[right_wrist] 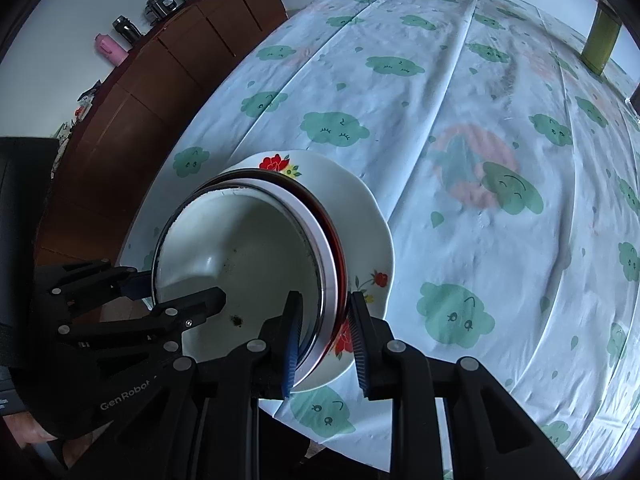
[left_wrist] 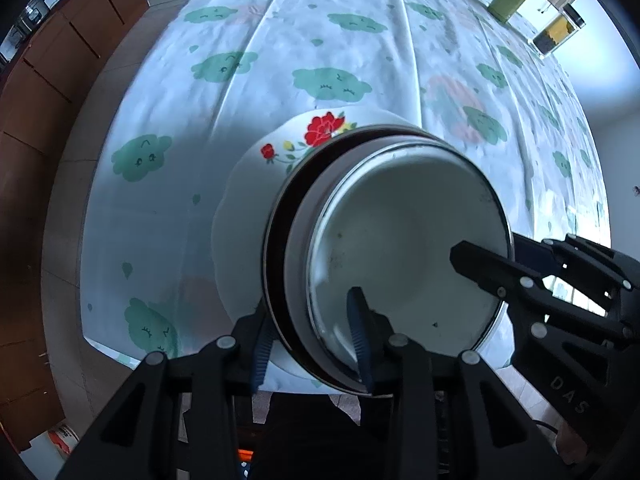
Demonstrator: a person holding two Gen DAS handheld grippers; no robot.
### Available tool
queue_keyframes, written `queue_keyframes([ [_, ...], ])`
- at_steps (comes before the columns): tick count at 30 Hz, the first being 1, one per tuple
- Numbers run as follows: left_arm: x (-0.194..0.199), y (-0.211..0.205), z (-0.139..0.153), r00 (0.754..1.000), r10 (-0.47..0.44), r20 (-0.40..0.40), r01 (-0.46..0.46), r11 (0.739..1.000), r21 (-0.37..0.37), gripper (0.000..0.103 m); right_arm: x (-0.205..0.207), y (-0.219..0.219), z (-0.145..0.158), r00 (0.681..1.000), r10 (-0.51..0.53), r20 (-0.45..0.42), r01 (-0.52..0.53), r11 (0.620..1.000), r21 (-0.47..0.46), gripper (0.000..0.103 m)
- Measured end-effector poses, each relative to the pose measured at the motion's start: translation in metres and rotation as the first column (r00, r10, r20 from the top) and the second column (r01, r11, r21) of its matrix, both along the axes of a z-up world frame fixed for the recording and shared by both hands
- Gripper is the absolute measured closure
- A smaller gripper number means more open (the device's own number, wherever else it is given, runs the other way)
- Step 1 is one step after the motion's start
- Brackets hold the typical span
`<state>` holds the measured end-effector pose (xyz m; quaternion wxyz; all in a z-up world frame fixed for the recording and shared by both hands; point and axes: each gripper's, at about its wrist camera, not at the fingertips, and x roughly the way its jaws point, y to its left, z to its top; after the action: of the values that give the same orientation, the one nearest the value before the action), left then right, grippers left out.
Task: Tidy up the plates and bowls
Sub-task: 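Lower the stacked bowls onto the red-flower plate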
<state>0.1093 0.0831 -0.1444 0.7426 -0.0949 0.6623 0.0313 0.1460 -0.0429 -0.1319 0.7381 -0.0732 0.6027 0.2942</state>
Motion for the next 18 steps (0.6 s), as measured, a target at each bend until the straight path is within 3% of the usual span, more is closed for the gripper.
queue_keyframes([
  [18, -0.0021, 0.0001, 0.0011, 1.000, 0.003, 0.018, -0.003, 1.000, -0.008, 0.070, -0.0035, -0.0031, -0.0002, 1.000, -0.022, 0.016, 0.021, 0.999, 0.031, 0.072],
])
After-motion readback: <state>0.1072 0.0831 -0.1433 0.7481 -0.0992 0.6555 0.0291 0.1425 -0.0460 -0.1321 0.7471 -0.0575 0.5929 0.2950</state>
